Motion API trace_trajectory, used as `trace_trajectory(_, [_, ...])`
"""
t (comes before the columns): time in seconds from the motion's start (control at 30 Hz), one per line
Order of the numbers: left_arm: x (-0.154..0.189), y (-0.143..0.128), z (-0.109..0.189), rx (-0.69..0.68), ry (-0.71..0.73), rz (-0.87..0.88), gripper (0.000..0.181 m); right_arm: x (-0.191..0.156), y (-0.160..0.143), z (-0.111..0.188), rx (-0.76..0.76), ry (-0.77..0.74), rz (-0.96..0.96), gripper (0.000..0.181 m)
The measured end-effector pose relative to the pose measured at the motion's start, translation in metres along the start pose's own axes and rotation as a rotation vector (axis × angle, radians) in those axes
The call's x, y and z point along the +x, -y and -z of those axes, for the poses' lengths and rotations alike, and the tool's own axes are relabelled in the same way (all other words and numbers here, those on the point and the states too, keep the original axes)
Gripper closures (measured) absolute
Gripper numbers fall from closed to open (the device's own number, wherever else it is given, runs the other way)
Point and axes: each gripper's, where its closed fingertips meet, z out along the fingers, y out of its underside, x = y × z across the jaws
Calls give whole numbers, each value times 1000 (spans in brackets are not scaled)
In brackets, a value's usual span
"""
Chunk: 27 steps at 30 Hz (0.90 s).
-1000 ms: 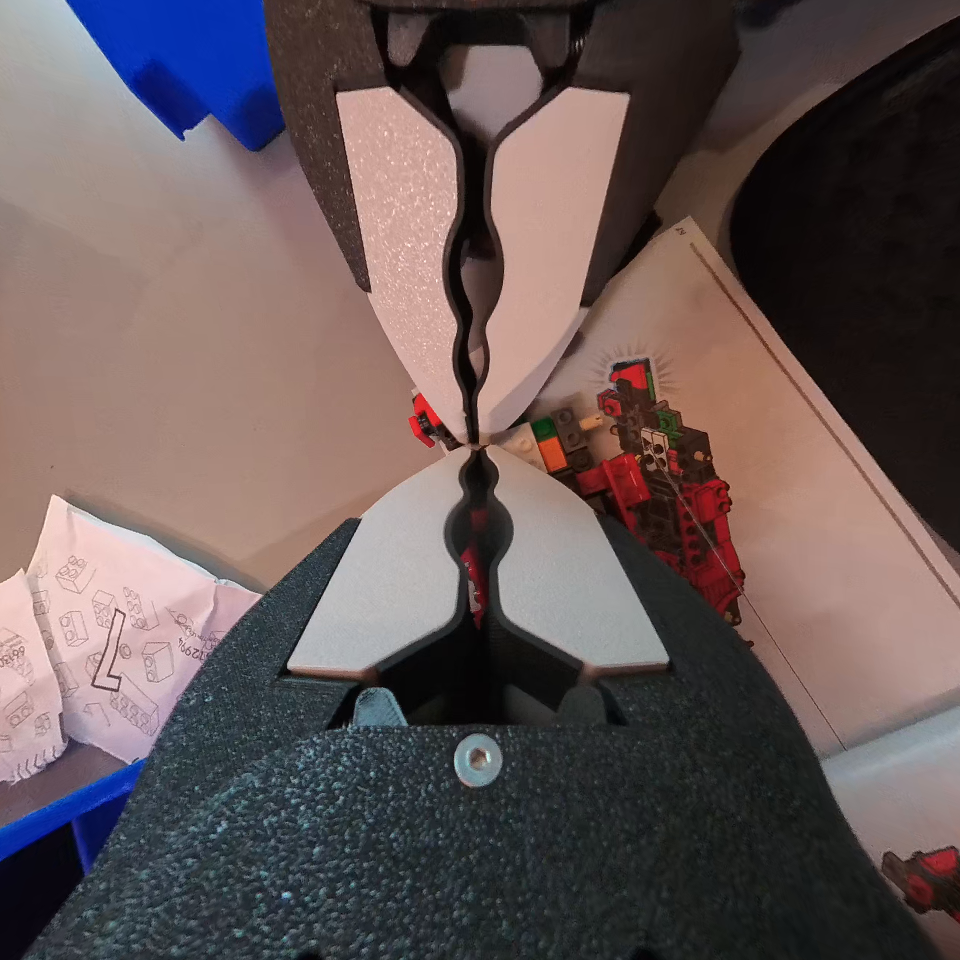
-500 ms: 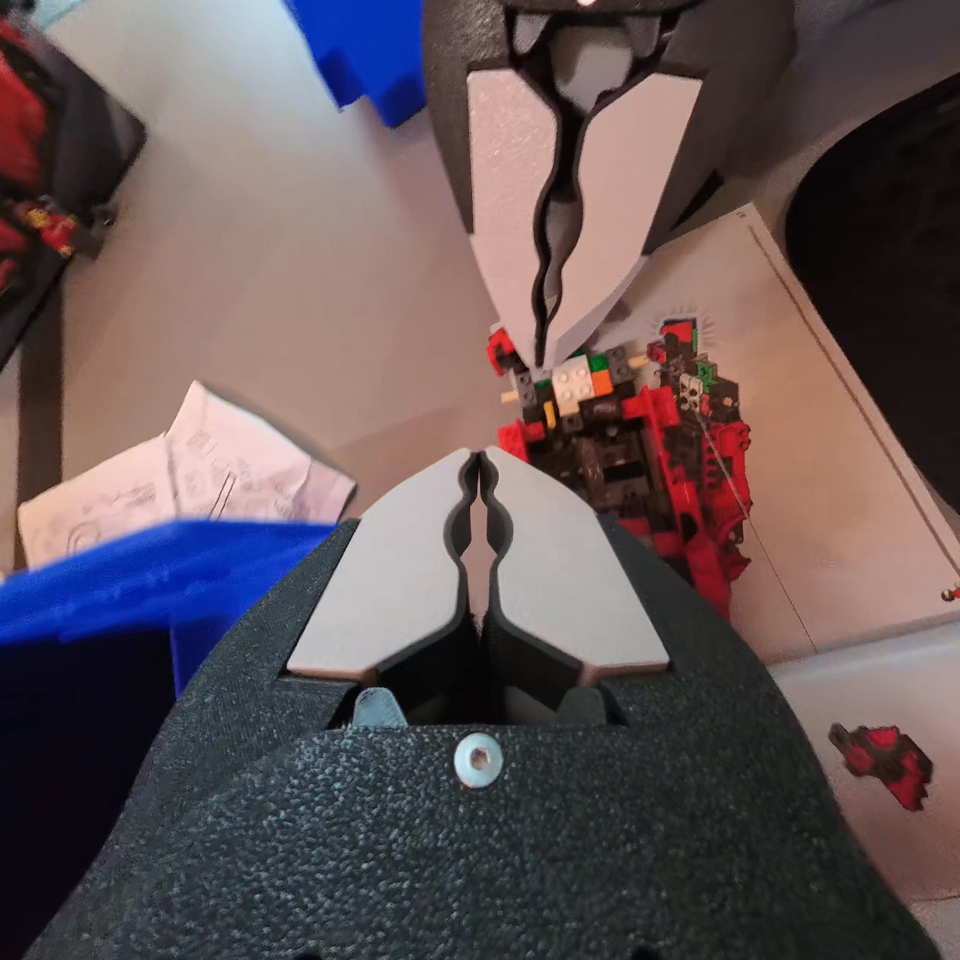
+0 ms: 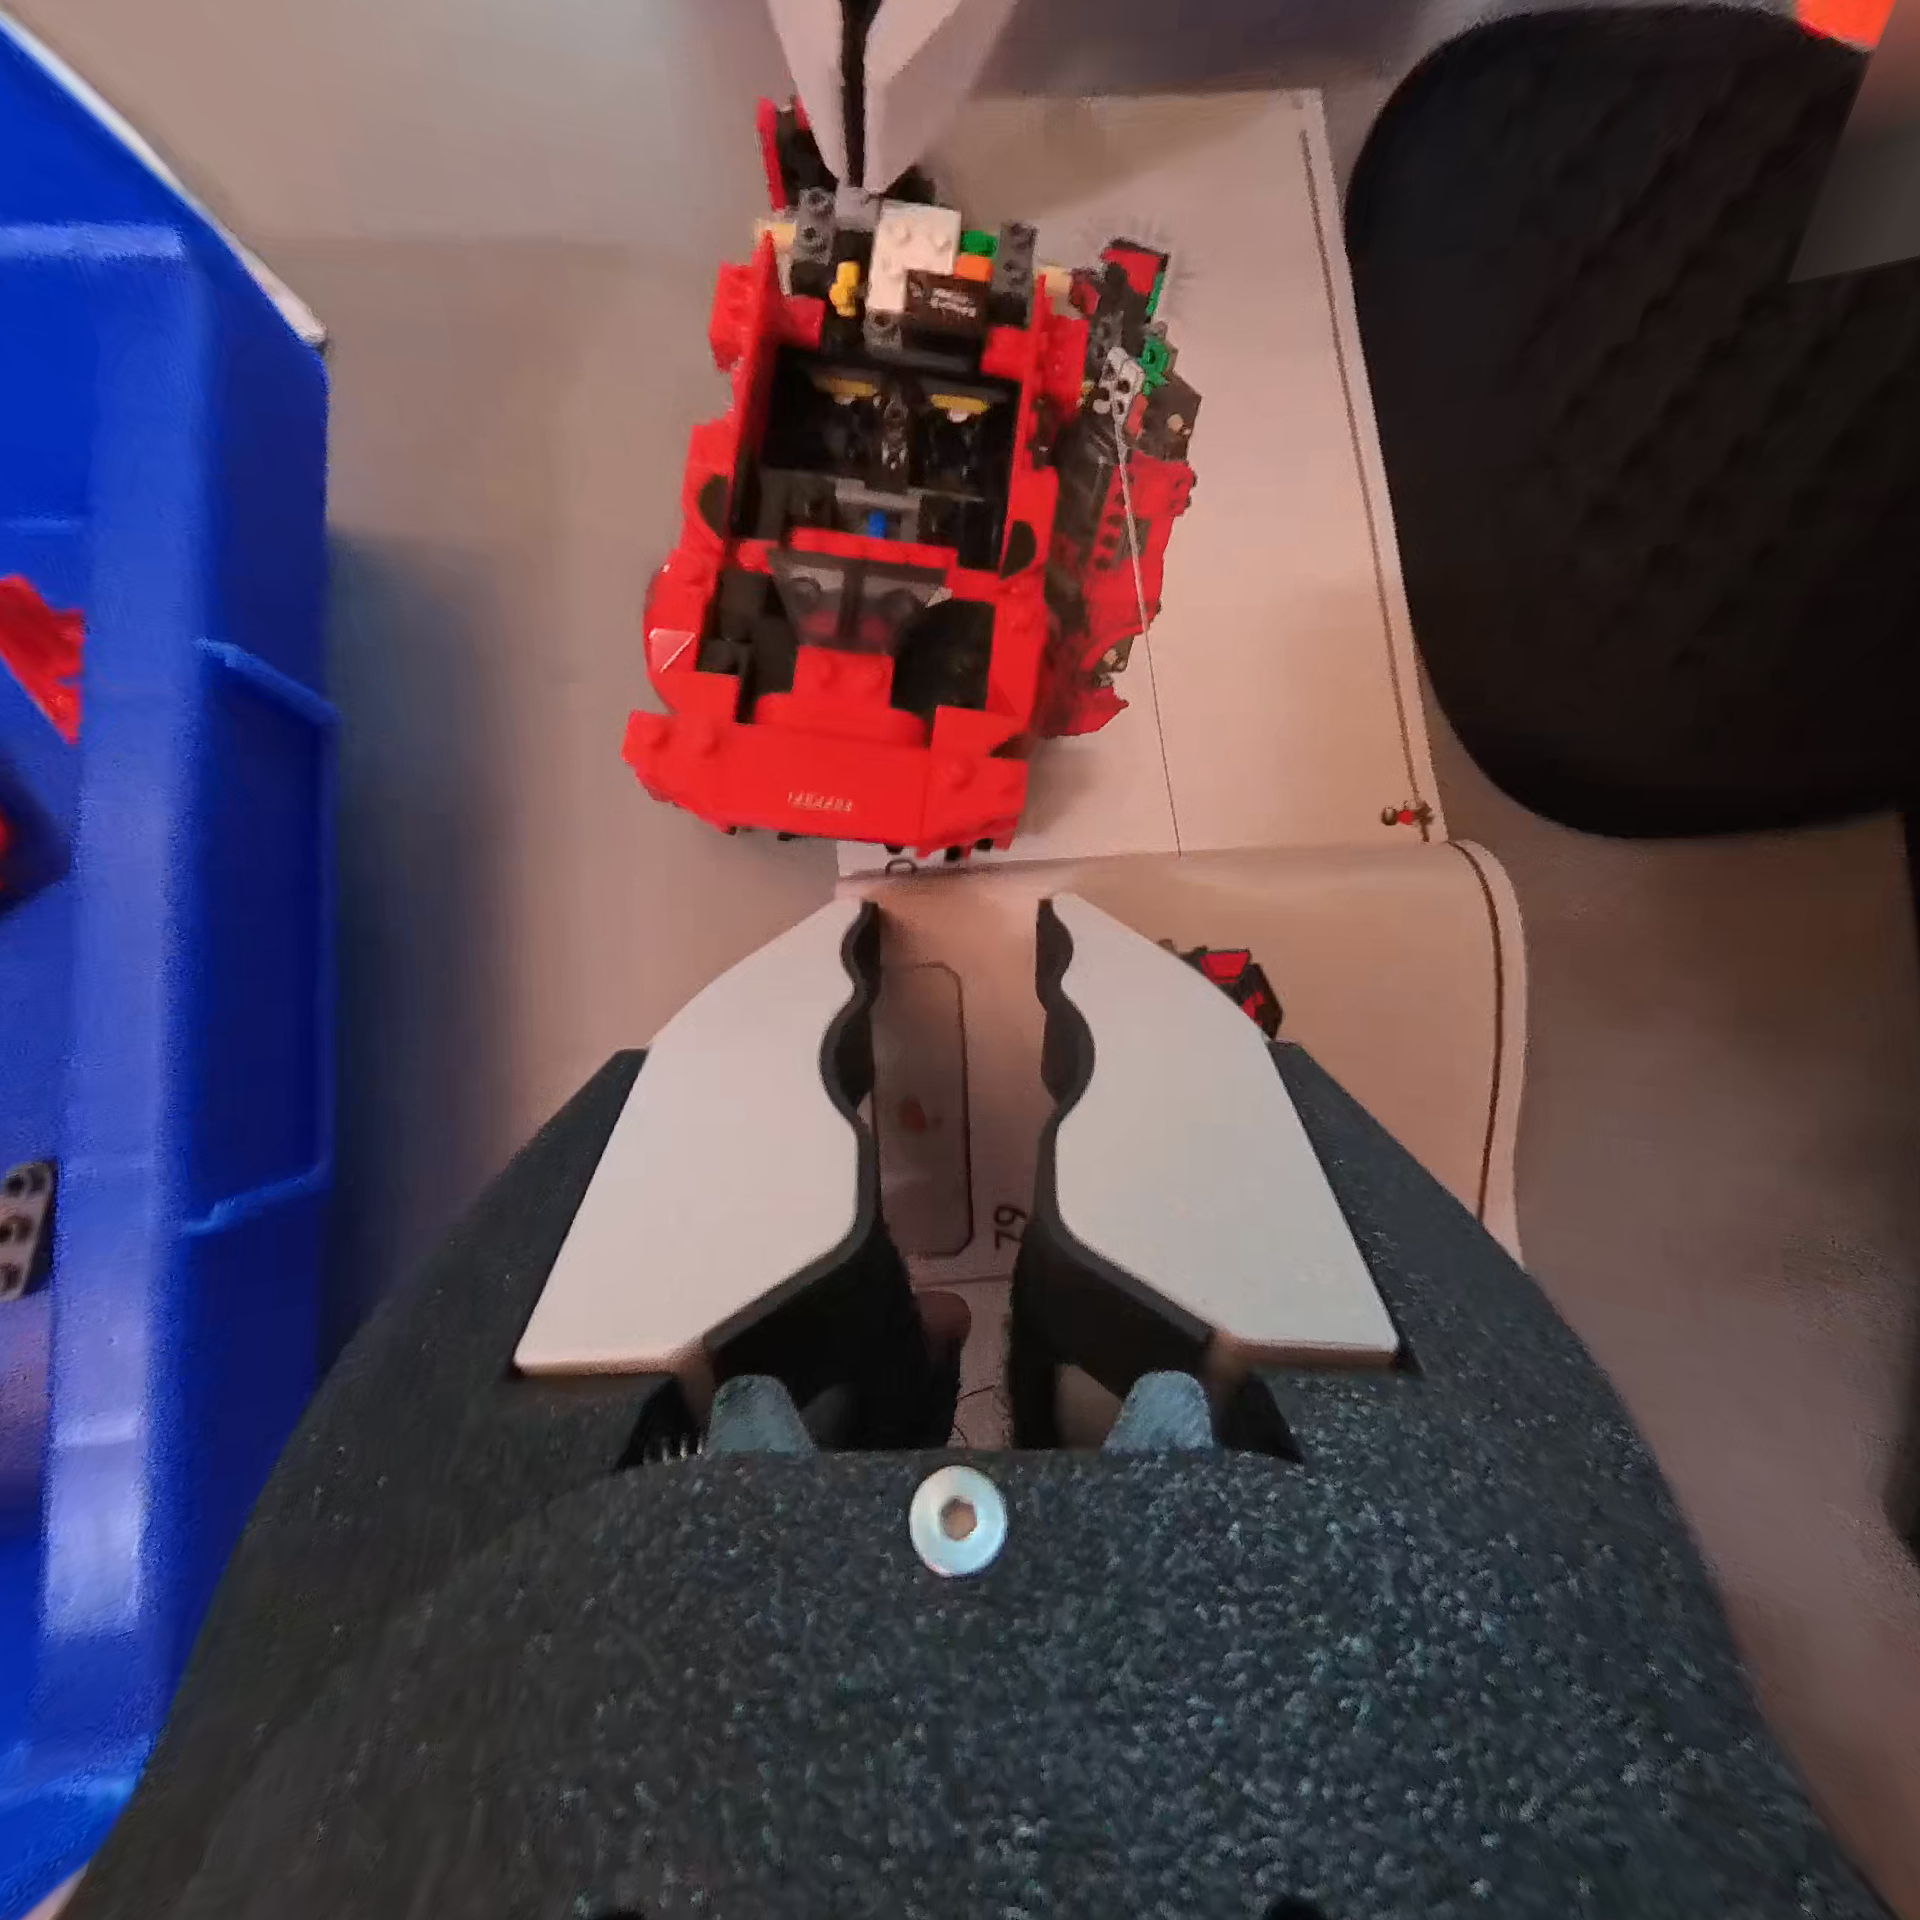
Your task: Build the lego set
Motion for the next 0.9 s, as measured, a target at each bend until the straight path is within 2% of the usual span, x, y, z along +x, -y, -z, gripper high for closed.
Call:
trace_trajectory(0.2, [0,6,-5,-7,36,-94,154,-1,2,-1,-51,13,4,181])
trace_trajectory(0.43, [0,3,-4,-8,37,-85,153,-1,2,-2,-91,-7,-14,181])
trace_trajectory(0.5, [-3,-2,0,-30,45,-72,148,-1,2,-2,-123,-12,-7,181])
trace_trajectory(0.7, [-5,-6,26,-22,110,-64,150,-1,1,-2,-230,-20,25,181])
trace_trajectory(0.9, [4,-14,35,19,175,-69,155,-2,1,-4,-286,-9,28,181])
